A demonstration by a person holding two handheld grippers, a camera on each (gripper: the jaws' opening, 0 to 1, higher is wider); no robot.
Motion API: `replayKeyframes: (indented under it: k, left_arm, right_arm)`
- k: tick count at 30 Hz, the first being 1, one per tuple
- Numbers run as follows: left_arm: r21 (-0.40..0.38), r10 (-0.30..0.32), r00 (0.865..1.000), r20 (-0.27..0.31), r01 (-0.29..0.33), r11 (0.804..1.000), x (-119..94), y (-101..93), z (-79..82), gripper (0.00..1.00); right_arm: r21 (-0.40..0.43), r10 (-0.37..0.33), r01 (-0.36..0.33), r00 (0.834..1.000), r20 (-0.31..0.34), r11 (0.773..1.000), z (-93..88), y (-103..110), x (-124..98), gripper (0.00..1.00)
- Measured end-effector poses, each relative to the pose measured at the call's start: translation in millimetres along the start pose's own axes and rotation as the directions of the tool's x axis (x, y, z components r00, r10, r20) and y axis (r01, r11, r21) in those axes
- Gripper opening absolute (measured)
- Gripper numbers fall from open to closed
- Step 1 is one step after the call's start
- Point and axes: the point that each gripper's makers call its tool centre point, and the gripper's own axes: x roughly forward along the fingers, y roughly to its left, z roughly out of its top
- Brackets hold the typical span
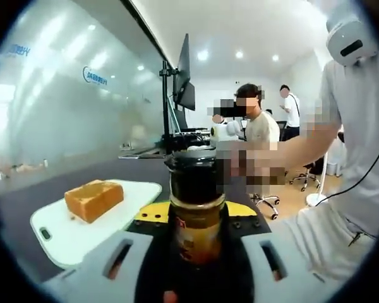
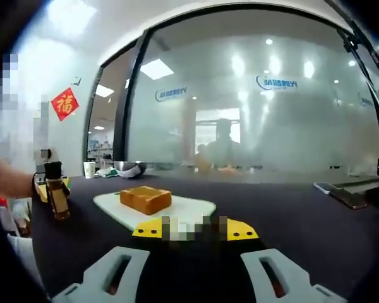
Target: Sprinkle pepper
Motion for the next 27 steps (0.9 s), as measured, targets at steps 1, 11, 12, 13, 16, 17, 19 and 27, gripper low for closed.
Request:
replayKeyframes:
  k: [1,11,12,13,16,17,19,27]
  left_arm:
    - [-0.009,-0.004,1.000,-0.001,0.004,1.000,-0.4,0.4,0.3,0.19]
    - [-0.046,-0.033,0.999,-0.006,0.032,0.998,-0.6,2.2,-0.4,0.19]
    - [-0.046,-0.035,0.999,-0.010,0.034,0.998,0.3,2.1,-0.3,0.19]
    - [-0.046,-0.037,0.999,-0.013,0.037,0.998,0.5,1.7,-0.4,0.19]
    - [-0.052,-0.040,0.999,-0.014,0.039,0.998,0.8,1.5,-0.7,0.19]
    - [-0.055,-0.041,0.999,-0.014,0.040,0.998,0.6,1.5,-0.8,0.19]
    - [-0.060,-0.041,0.999,-0.012,0.040,0.997,0.5,1.4,-0.9,0.19]
    - [-0.075,-0.046,0.999,-0.008,0.045,0.996,-1.2,1.3,-0.8,0.19]
  right_arm:
    - [-0.028,0.070,-0.069,0.997,0.021,0.997,10.3,18.9,0.3,0.28]
    - [-0.173,0.584,-0.565,0.807,0.088,0.806,60.1,223.2,-1.9,0.53]
    - [-0.162,0.614,-0.596,0.784,0.091,0.786,61.5,232.8,0.8,0.55]
    - [-0.144,0.649,-0.635,0.755,0.092,0.759,61.5,241.1,1.6,0.57]
    - [-0.109,0.657,-0.649,0.751,0.065,0.753,59.5,242.2,14.2,0.54]
    - [-0.106,0.668,-0.660,0.740,0.077,0.744,62.8,245.0,15.1,0.54]
    - [-0.083,0.697,-0.693,0.716,0.045,0.716,60.9,251.6,16.0,0.51]
    - [-0.084,0.737,-0.735,0.676,-0.011,0.673,50.8,262.7,26.8,0.39]
